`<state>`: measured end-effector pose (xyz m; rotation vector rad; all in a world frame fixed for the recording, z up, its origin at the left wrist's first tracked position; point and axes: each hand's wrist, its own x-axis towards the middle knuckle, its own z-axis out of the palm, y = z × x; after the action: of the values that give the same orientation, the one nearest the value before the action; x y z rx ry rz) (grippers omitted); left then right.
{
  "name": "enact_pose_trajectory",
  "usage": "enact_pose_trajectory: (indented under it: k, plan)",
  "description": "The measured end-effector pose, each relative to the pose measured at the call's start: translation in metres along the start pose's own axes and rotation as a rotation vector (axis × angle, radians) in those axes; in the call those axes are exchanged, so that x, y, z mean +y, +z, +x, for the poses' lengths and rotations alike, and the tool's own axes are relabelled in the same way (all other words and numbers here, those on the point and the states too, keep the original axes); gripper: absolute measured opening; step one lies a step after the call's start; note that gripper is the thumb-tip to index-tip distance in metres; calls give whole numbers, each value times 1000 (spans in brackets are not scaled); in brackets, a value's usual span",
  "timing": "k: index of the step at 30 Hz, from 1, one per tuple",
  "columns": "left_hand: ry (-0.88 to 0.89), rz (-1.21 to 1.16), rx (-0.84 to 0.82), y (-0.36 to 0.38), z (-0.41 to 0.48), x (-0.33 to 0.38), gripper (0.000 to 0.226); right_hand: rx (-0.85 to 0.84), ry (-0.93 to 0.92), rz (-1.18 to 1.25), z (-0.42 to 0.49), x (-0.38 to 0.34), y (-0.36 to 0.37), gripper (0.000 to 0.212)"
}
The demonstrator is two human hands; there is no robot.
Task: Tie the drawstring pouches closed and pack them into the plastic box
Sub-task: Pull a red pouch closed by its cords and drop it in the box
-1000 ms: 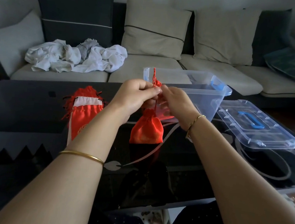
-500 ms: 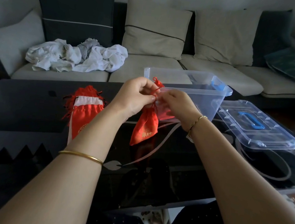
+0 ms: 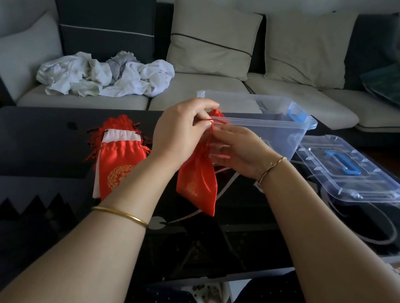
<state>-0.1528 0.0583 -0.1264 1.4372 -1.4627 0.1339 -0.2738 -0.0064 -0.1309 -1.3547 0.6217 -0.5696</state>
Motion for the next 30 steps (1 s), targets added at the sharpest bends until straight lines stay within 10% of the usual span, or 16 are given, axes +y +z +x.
enact_pose_trajectory:
  k: [7, 15, 23, 30]
  plan:
    - [-372, -258, -40, 1, 1, -12, 9, 285, -44, -16, -5, -4, -1, 32]
    - [-632, -71, -87, 8, -3, -29, 27, 178, 67, 793, 5, 4, -8, 47]
    - [-894, -694, 150, 5, 6, -6, 26, 401, 184, 712, 12, 19, -17, 41]
    - [-758, -552, -202, 3, 0, -7, 24, 377, -87, 322, 5, 3, -15, 37]
